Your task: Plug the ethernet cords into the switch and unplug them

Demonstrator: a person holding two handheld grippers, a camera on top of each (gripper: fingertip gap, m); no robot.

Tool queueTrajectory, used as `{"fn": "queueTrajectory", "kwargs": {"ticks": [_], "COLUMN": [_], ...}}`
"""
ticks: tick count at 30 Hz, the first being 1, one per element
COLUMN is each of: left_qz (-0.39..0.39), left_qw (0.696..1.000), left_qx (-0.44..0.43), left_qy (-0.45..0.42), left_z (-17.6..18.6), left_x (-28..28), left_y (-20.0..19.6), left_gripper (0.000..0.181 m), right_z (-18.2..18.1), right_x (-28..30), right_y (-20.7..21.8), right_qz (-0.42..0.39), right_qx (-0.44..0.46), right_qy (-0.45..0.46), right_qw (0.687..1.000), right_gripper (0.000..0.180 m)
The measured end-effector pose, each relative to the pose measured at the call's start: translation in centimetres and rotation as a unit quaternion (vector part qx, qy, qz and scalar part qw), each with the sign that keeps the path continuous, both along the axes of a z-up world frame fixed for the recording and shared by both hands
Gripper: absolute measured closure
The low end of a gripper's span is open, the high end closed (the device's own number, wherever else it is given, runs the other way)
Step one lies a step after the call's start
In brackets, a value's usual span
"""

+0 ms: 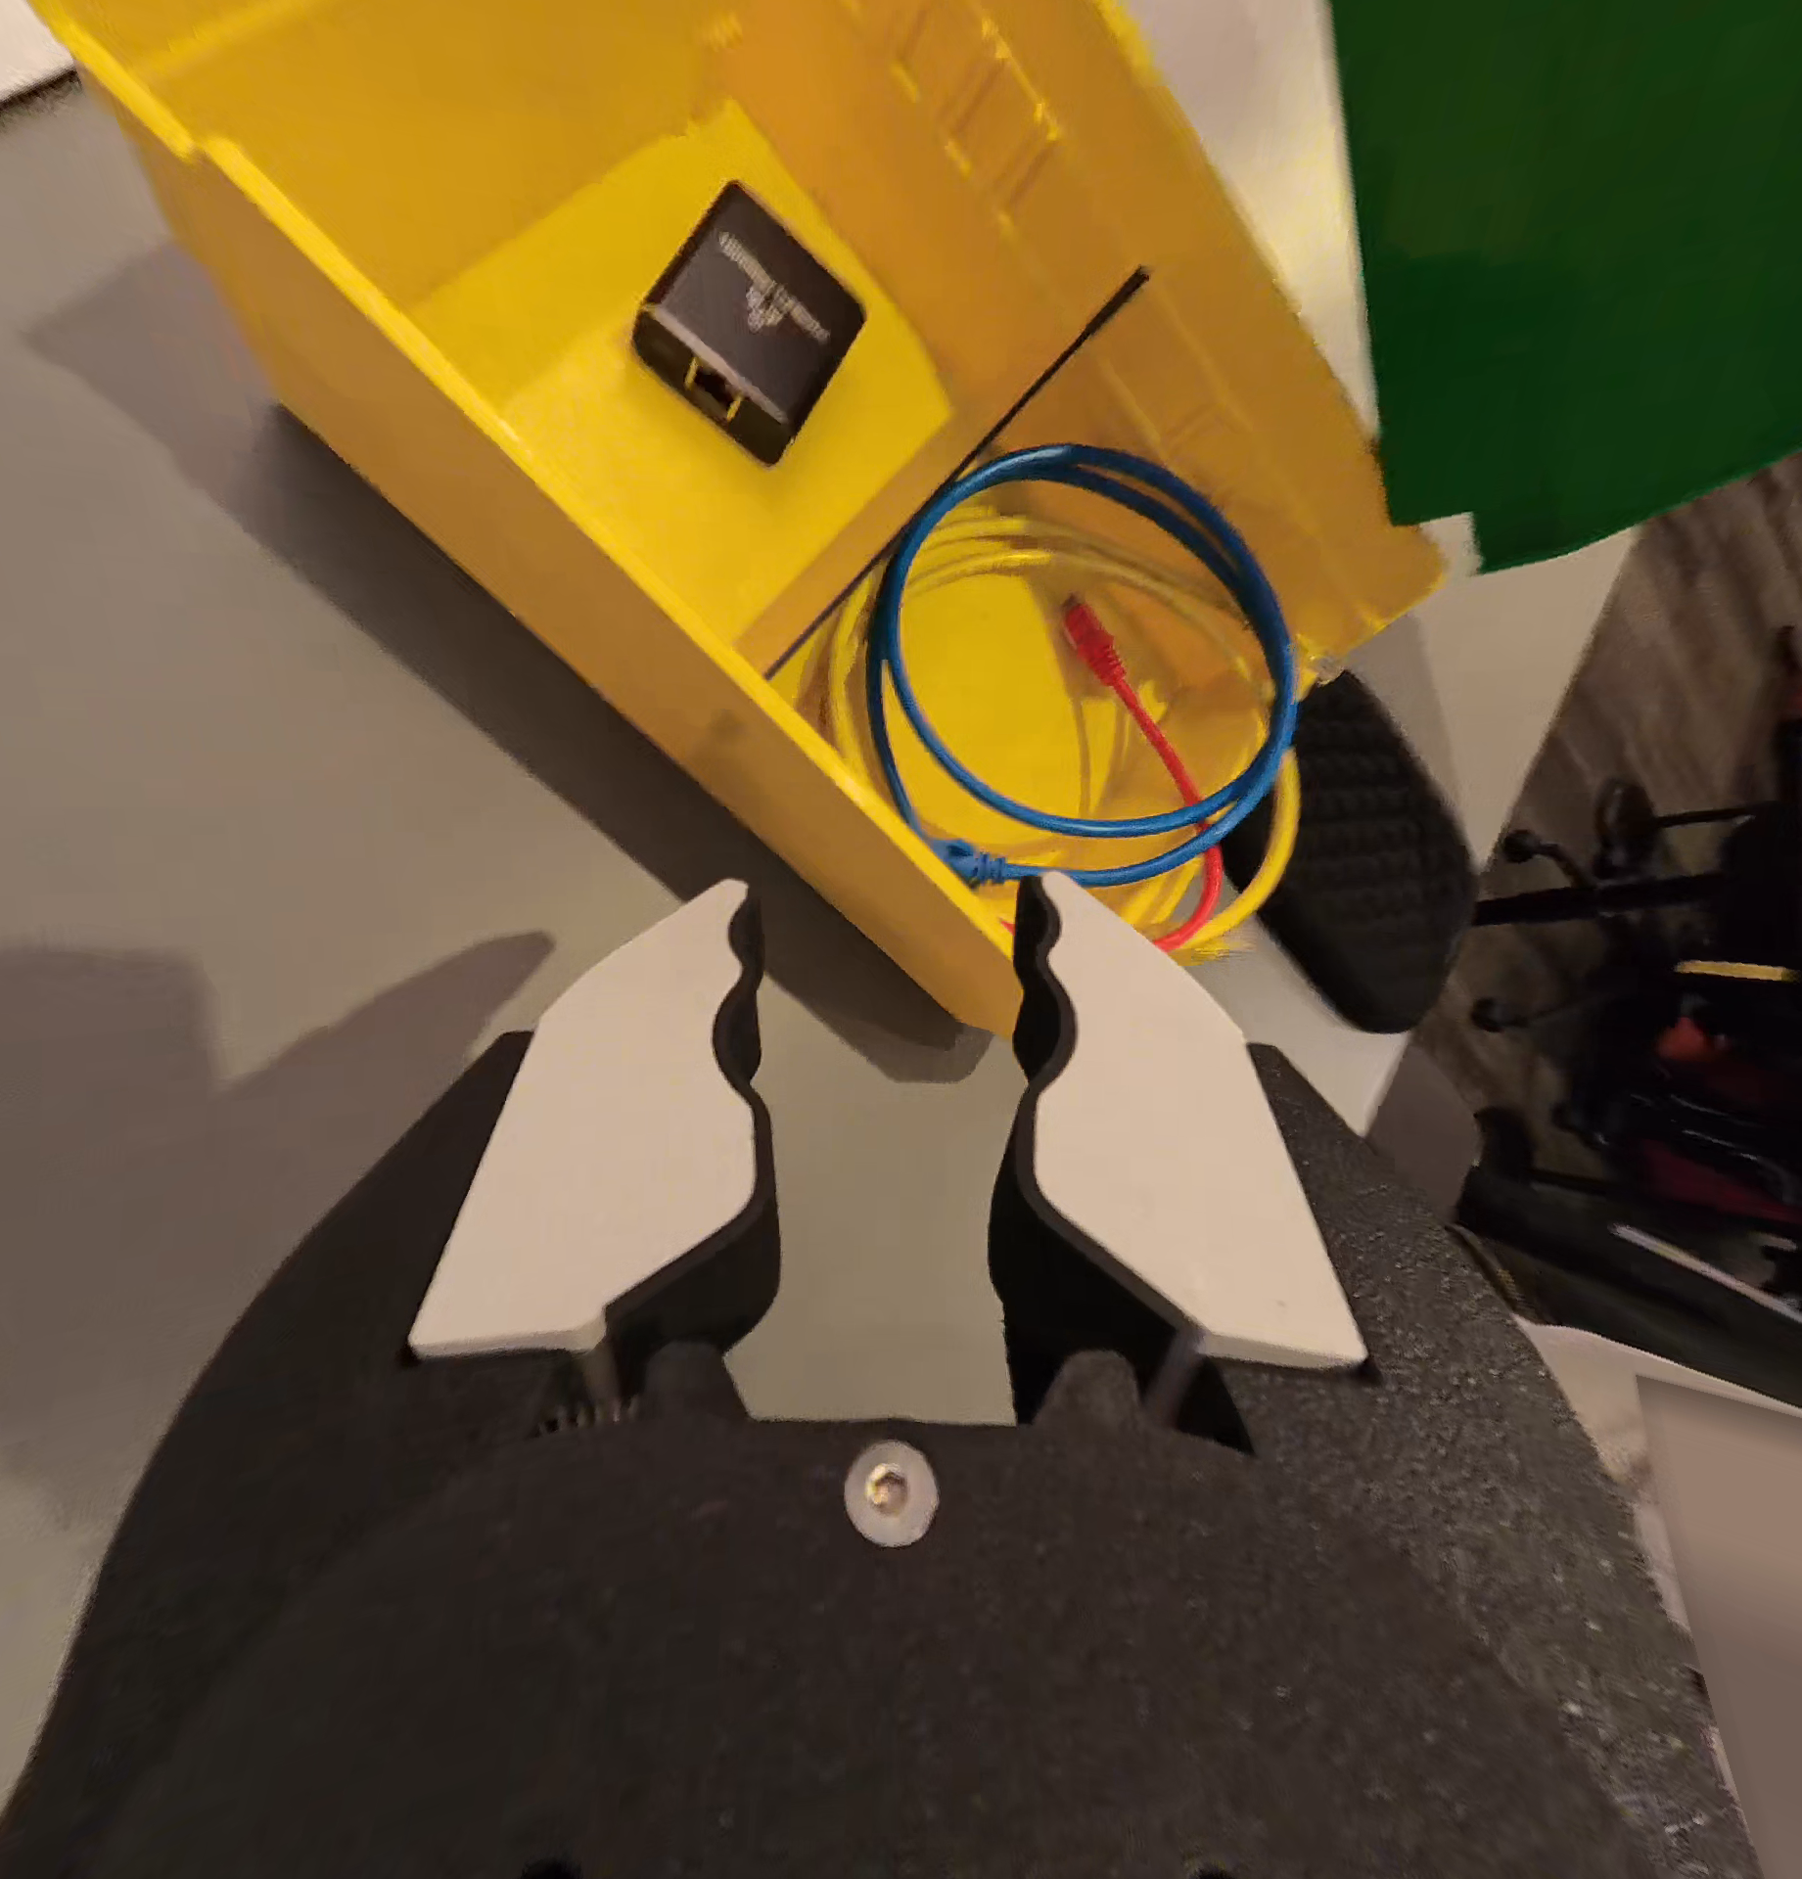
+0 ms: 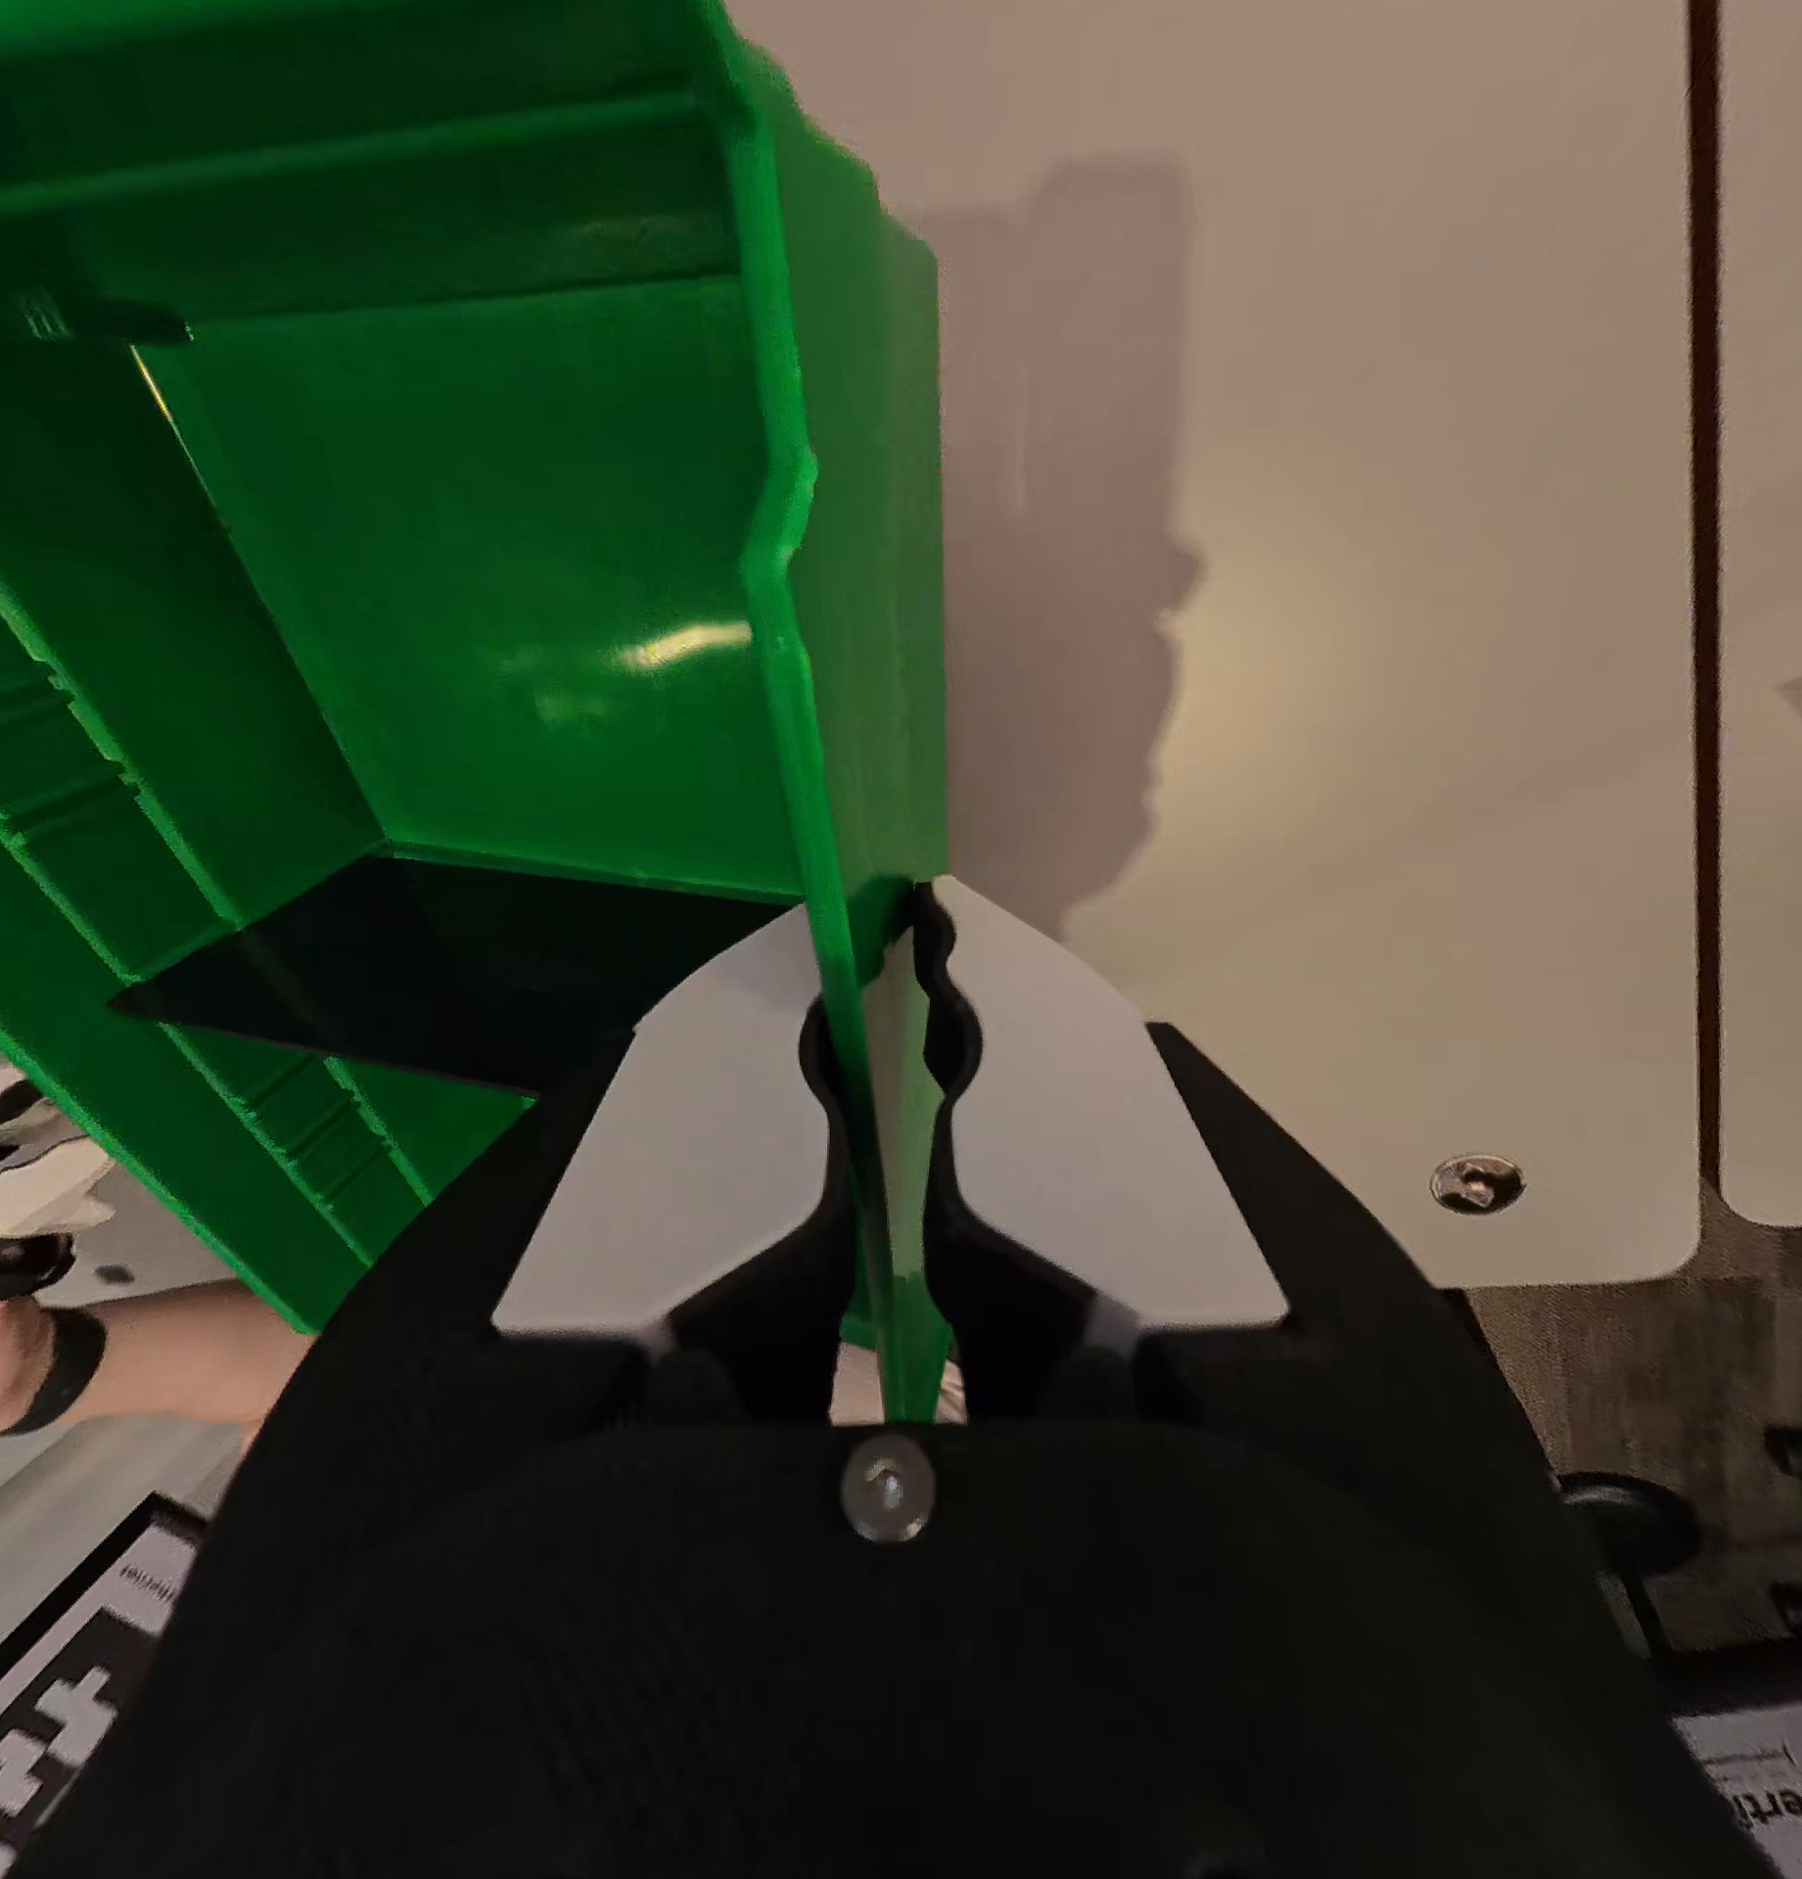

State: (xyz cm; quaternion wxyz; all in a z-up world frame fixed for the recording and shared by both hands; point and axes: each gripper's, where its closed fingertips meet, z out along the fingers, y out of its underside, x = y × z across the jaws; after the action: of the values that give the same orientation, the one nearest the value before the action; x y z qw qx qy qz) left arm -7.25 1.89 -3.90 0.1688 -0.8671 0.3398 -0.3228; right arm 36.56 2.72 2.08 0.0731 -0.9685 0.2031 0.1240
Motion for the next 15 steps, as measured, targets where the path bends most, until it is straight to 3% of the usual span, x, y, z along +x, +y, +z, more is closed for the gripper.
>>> {"fn": "queueTrajectory", "kwargs": {"ticks": [4,12,14,15], "left_qz": [0.004,-0.019,-0.040,-0.047], "left_qw": [0.996,0.988,0.990,0.989], "left_qx": [0.049,0.007,-0.045,-0.052], "left_qy": [0.073,0.155,0.126,0.130], "left_z": [-1.1,-5.0,-5.0,-5.1], "left_x": [0.9,1.5,2.5,2.4], "left_y": [-0.8,-1.9,-3.2,-3.4], "left_gripper": [0.125,0.122,0.139,0.139], "right_z": [-1.8,-3.5,-4.3,-4.8], "right_x": [0.8,2.8,3.3,3.6], "right_y": [0.0,-1.6,-2.0,-2.3], "right_qz": [0.007,0.035,0.038,0.040], "right_qx": [0.009,0.002,-0.008,-0.015], "right_qy": [0.042,0.075,0.068,0.064], "right_qw": [0.999,0.997,0.997,0.997], "right_gripper": [0.169,0.168,0.168,0.167]}}
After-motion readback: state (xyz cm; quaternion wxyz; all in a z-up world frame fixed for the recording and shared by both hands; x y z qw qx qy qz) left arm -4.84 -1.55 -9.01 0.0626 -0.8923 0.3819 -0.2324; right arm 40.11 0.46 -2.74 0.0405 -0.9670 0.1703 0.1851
